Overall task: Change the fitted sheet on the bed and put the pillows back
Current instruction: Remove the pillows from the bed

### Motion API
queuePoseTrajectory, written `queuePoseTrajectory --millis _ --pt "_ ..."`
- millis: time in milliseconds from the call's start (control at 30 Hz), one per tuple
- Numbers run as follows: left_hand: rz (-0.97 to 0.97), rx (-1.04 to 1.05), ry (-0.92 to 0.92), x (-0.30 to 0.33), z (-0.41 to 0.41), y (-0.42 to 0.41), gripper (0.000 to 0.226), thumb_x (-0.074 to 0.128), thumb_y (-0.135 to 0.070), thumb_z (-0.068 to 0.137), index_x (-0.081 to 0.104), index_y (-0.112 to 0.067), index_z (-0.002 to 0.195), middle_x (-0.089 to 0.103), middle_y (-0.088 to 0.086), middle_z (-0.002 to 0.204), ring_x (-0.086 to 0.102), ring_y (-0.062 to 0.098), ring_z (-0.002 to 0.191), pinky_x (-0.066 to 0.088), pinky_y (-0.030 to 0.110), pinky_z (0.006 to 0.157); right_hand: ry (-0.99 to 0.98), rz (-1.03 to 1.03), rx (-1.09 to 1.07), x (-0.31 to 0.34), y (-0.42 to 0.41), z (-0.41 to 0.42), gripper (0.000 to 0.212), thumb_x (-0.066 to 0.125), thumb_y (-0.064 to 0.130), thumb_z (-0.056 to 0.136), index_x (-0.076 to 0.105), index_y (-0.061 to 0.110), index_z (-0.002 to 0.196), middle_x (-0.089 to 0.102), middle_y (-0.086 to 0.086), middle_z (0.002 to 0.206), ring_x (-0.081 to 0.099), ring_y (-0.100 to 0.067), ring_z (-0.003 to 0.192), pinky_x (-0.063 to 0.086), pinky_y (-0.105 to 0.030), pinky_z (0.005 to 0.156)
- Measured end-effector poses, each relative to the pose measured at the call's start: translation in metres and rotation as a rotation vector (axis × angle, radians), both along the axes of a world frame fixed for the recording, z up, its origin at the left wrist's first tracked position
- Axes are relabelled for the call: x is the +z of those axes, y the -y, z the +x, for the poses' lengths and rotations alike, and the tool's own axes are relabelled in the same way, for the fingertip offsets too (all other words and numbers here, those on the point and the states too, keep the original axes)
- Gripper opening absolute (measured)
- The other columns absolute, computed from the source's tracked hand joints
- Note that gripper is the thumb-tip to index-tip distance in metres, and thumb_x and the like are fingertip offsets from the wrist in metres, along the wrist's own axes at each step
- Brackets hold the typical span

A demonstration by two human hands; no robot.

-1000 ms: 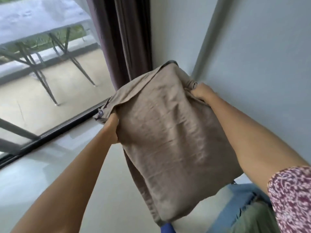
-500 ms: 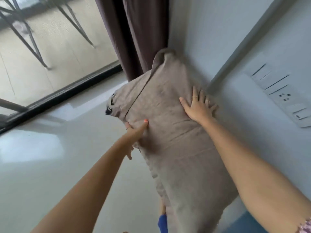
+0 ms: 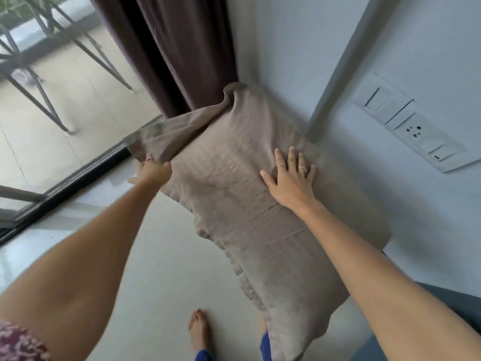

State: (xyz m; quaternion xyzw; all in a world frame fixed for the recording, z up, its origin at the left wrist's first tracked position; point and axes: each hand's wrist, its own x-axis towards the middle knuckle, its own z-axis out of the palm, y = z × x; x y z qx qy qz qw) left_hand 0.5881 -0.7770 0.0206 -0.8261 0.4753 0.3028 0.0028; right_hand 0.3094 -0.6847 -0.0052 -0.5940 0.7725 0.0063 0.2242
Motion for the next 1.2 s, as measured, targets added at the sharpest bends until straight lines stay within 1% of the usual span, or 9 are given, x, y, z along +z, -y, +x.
queuePoseTrajectory --millis 67,133,233,367,567,667,933,1067,1200 --pt "0.051 -0.187 0.175 0.016 0.001 -0.009 0.063 0.037 -0.044 0.098 0.012 -0.028 0.153 -0.008 -0.002 0.162 -0.004 0.033 0.148 0.006 0.064 0.113 0.002 0.011 0.016 0.009 -0.014 0.004 0.07 0.025 0.059 0.097 0.003 0.025 0.154 -0.01 -0.011 0.16 -0.008 -0.032 0.147 -0.004 -0.06 0.114" --pt "-0.045 -0.377 0.229 0.03 -0.009 -0.027 0.06 0.036 -0.045 0.099 0.013 -0.032 0.153 -0.009 -0.006 0.161 -0.009 0.032 0.147 0.002 0.065 0.111 -0.012 0.016 0.028 0.023 -0.029 0.009 0.071 0.024 0.059 0.097 0.001 0.023 0.154 -0.014 -0.011 0.159 -0.01 -0.031 0.147 -0.006 -0.059 0.114" --pt "-0.132 -0.686 0.245 0.049 -0.029 -0.063 0.061 0.033 -0.046 0.1 0.008 -0.032 0.154 -0.012 -0.005 0.161 -0.014 0.028 0.147 -0.004 0.061 0.114 -0.059 -0.012 -0.03 0.06 -0.061 0.017 0.072 0.024 0.058 0.098 0.002 0.018 0.154 -0.013 -0.013 0.159 -0.008 -0.029 0.147 -0.005 -0.056 0.115" --pt "-0.191 -1.043 0.214 0.085 -0.065 -0.109 0.061 0.028 -0.049 0.101 0.002 -0.033 0.153 -0.016 -0.006 0.16 -0.019 0.026 0.146 -0.011 0.055 0.115 -0.069 -0.035 -0.217 0.111 -0.113 0.03 0.07 0.025 0.055 0.099 0.007 0.015 0.154 -0.008 -0.016 0.159 -0.005 -0.03 0.148 -0.004 -0.055 0.115" --pt "-0.371 -1.552 0.222 0.151 -0.126 -0.185 0.061 0.03 -0.046 0.101 0.004 -0.03 0.154 -0.017 -0.005 0.16 -0.019 0.027 0.146 -0.011 0.055 0.114 -0.155 0.002 -0.47 0.161 -0.233 0.036 0.065 0.028 0.05 0.101 0.012 0.014 0.153 -0.005 -0.014 0.16 -0.002 -0.029 0.148 0.001 -0.056 0.115" --pt "-0.46 -1.76 0.193 0.177 -0.162 -0.234 0.061 0.031 -0.045 0.101 0.006 -0.028 0.154 -0.016 -0.005 0.16 -0.02 0.027 0.146 -0.01 0.054 0.114 -0.202 0.013 -0.646 0.18 -0.309 0.029 0.062 0.032 0.047 0.1 0.02 0.013 0.151 0.002 -0.014 0.16 0.003 -0.027 0.148 0.006 -0.053 0.116" --pt "-0.632 -2.287 0.03 0.228 -0.237 -0.443 0.063 0.031 -0.046 0.101 0.001 -0.028 0.154 -0.013 -0.005 0.161 -0.018 0.025 0.147 -0.009 0.052 0.115 -0.292 0.031 -1.219 0.223 -0.566 0.046 0.059 0.043 0.04 0.098 0.029 0.012 0.148 0.008 -0.016 0.159 0.014 -0.029 0.146 0.011 -0.05 0.116" --pt "-0.697 -2.498 -0.04 0.237 -0.25 -0.571 0.063 0.033 -0.047 0.101 0.006 -0.026 0.154 -0.007 -0.005 0.162 -0.013 0.026 0.147 -0.005 0.053 0.116 -0.333 0.072 -1.422 0.233 -0.69 0.077 0.057 0.044 0.041 0.097 0.033 0.012 0.145 0.014 -0.016 0.157 0.017 -0.029 0.145 0.015 -0.049 0.115" --pt "-0.697 -2.631 -0.121 0.238 -0.248 -0.709 0.064 0.037 -0.047 0.099 0.009 -0.027 0.154 -0.004 -0.006 0.162 -0.011 0.025 0.148 -0.003 0.053 0.116 -0.294 0.11 -1.588 0.237 -0.813 0.112 0.057 0.043 0.041 0.098 0.032 0.012 0.146 0.014 -0.015 0.158 0.015 -0.028 0.146 0.013 -0.049 0.115"
